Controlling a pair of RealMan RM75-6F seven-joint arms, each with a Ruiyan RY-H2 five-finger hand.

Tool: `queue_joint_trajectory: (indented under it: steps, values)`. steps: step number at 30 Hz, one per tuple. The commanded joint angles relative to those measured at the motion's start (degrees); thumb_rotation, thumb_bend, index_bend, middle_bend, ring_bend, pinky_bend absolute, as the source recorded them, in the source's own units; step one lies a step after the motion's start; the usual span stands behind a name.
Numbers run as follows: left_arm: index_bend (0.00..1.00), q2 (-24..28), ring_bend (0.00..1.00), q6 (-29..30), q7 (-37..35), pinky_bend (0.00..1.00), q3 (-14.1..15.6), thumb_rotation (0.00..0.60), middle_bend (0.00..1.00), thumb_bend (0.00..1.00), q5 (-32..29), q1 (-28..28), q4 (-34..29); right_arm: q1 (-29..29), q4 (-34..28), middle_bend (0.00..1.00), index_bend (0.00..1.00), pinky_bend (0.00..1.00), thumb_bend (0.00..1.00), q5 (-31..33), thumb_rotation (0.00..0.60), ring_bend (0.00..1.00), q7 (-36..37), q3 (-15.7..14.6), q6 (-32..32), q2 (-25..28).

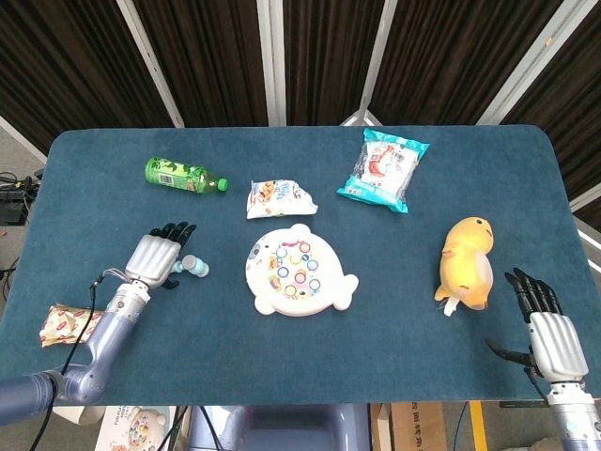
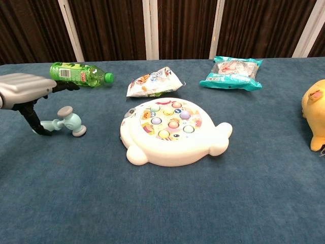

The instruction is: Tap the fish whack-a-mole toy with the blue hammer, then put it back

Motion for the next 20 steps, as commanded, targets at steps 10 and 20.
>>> queue_joint_trajectory:
  steps: [10, 20]
  values:
    - [0.0, 14.97, 0.0, 22.26, -6.45, 0.05, 7.87, 0.6, 0.0, 0.02, 17.68, 15.49, -19.81, 0.01, 1.37, 0.0, 0.0, 0.0, 0.19, -1.18, 0.6, 0.0, -4.98, -0.53, 0.49, 0.02]
    - [0.0, 13.24, 0.0, 40.4, -15.15, 0.04, 14.24, 0.6, 0.0, 0.02, 34.36, 29.29, -6.79, -0.26, 2.74, 0.0, 0.0, 0.0, 0.19, -3.06, 0.6, 0.0, -7.35, -0.67, 2.48, -1.03]
